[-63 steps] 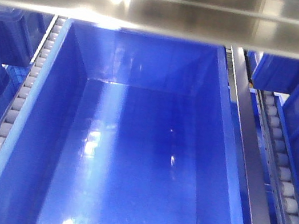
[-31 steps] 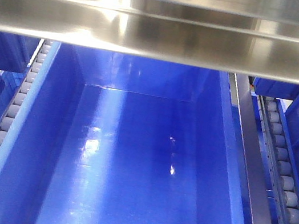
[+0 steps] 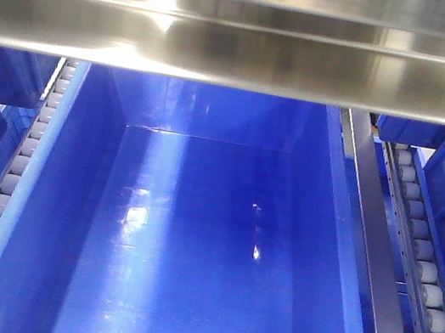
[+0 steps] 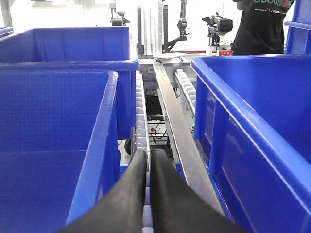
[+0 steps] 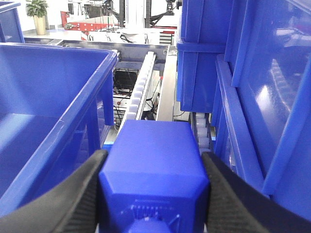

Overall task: Pour parts from conveyor to right shelf
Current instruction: 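Turn toward the shelf and stop facing an empty blue bin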

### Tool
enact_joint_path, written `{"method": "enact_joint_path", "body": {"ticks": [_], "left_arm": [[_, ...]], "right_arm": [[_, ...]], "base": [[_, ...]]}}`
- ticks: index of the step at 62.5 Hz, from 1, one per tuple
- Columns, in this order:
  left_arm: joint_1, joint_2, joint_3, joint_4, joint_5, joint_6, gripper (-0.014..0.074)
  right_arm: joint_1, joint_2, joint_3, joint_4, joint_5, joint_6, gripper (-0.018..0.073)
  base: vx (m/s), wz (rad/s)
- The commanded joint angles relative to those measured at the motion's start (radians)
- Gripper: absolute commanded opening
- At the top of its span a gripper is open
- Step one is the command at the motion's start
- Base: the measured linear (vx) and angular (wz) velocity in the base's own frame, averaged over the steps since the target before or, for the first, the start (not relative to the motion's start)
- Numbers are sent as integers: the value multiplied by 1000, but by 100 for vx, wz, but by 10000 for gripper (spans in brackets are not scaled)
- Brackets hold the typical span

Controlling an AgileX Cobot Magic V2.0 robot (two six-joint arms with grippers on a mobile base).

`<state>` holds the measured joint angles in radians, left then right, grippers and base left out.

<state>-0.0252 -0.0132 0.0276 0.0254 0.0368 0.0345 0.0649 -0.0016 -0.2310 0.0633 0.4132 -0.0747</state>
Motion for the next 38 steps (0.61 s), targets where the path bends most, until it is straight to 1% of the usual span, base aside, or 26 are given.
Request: {"method": "enact_joint_path", "body": {"ticks": [1,27,38], "left_arm": [[0,-14,31,-3,-77,-3,-6],[0,-14,31,-3,-77,-3,-6],[0,-14,31,-3,-77,-3,-6]], "right_arm": [[1,12,-26,0,-81,-5,-5],[1,12,-26,0,-81,-5,-5],[1,12,-26,15,-82,3,-5]], "base": [[0,0],[0,0],[0,0]]}}
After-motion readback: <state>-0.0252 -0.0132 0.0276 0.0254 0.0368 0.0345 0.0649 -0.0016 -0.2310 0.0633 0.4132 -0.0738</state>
